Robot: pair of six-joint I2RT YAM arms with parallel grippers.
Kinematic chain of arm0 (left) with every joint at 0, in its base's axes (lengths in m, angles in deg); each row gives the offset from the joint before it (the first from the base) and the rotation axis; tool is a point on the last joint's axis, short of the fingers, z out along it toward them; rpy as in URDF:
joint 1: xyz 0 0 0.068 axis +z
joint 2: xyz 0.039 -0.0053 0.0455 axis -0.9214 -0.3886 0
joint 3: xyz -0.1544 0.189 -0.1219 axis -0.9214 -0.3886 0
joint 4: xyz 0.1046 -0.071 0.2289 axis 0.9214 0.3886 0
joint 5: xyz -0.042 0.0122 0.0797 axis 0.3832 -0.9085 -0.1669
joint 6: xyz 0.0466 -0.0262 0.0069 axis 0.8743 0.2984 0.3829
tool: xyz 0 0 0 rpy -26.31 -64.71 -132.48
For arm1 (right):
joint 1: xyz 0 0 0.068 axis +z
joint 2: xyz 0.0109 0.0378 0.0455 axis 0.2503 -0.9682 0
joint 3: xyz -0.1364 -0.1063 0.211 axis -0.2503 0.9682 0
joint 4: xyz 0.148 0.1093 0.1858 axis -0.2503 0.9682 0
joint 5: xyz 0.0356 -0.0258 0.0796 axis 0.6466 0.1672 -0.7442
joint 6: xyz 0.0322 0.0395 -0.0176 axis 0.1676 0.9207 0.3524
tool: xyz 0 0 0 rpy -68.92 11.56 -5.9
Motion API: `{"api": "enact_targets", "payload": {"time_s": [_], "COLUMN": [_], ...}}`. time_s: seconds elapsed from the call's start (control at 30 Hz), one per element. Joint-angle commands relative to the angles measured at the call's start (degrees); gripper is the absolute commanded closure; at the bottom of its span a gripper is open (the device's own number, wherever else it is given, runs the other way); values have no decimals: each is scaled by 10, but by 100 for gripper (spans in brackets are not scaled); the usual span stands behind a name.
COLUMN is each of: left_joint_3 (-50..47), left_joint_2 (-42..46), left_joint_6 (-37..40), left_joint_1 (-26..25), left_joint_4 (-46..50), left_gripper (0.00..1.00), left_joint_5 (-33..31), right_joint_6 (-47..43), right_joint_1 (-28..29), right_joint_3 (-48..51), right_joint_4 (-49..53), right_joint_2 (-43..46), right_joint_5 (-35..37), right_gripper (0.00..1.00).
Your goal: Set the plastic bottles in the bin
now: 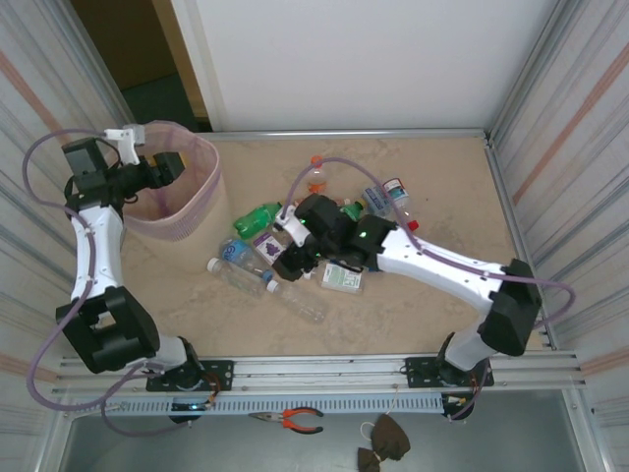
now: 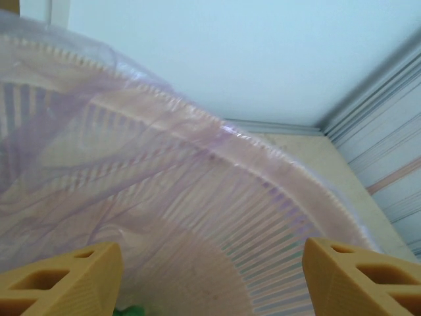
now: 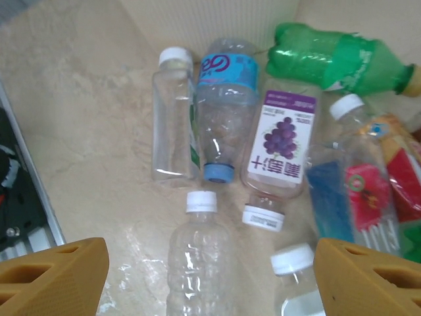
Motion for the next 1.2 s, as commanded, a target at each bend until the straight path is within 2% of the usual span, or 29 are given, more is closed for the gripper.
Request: {"api": "enact_targets", "payload": {"time_s": [0.0,0.2,0.4,0.57,0.77,0.93,1.17], "left_joint_3": [-19,-54,-61,-73,-87,-62,44], "left_joint_2": [37,65,81,99,119,154,184], "left_joint_6": [-40,-93,-100,-104,-110,-72,-6], "left_joint_1": [14,32,34,34,32,-1,-73], "left_joint_4": [-73,-157,-171,-188,-213,-147,29], "left_gripper": [27,27,27,27,27,27,26], "left_joint_5": [45,68,80,83,88,32,-33], "right_joint_6": [-33,-42,-24,35,114,141,143], "right_joint_1": [19,44,50,31,-18,-49,-61], "right_joint_3": [-32,-86,-148,-216,-271,-319,-367], "right_joint_4": [-9,4,3,-20,-81,-117,-154], "right_joint_2": [-50,-157,-232,-269,-306,-334,-375], "right_joint_5": [19,32,44,57,44,24,-15], "right_gripper": [20,21,25,30,34,34,35]}}
